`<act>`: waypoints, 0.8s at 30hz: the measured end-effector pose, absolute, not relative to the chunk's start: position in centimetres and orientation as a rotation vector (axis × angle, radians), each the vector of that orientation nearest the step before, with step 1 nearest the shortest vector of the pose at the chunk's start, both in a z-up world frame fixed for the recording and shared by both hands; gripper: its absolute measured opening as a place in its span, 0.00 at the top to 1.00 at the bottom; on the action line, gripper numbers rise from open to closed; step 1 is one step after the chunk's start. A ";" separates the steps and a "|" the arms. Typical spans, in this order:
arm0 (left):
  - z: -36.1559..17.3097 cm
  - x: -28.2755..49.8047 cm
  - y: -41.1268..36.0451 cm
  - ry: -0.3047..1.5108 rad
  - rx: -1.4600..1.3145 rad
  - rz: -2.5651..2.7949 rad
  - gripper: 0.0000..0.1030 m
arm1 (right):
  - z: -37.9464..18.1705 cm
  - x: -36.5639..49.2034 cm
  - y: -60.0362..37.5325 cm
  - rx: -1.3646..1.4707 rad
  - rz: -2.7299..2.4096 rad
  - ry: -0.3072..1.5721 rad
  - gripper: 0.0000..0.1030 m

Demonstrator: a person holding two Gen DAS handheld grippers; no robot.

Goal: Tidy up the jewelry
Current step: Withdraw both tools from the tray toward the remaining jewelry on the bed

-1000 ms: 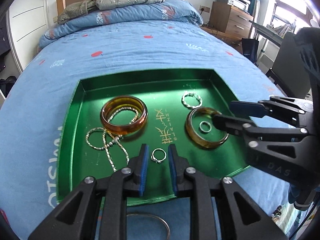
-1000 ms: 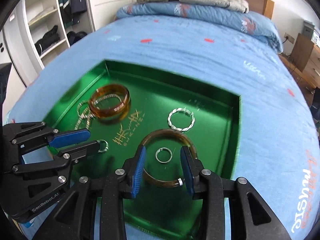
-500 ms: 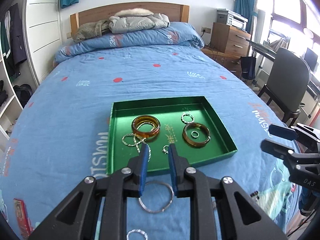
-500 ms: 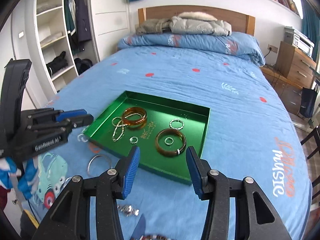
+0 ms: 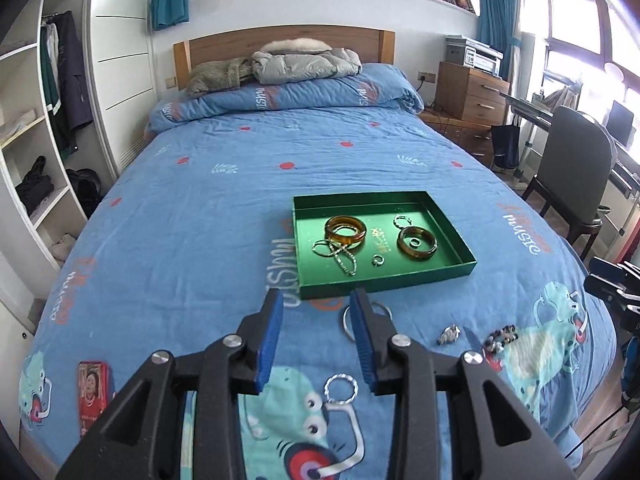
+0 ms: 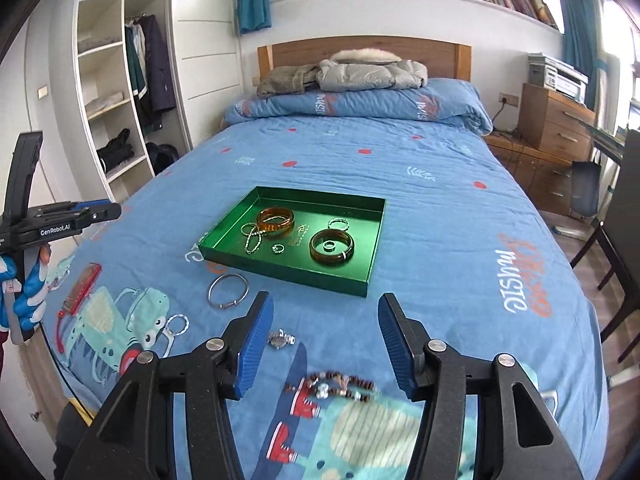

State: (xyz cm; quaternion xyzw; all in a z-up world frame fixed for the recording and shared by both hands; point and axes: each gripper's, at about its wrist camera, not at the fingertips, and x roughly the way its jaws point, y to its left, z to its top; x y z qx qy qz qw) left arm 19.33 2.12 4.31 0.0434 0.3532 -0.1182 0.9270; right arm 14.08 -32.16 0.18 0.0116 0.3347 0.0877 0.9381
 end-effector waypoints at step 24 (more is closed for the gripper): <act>2.3 12.2 6.3 0.710 0.039 -0.174 0.59 | -0.8 6.2 -33.4 0.153 0.142 0.651 0.42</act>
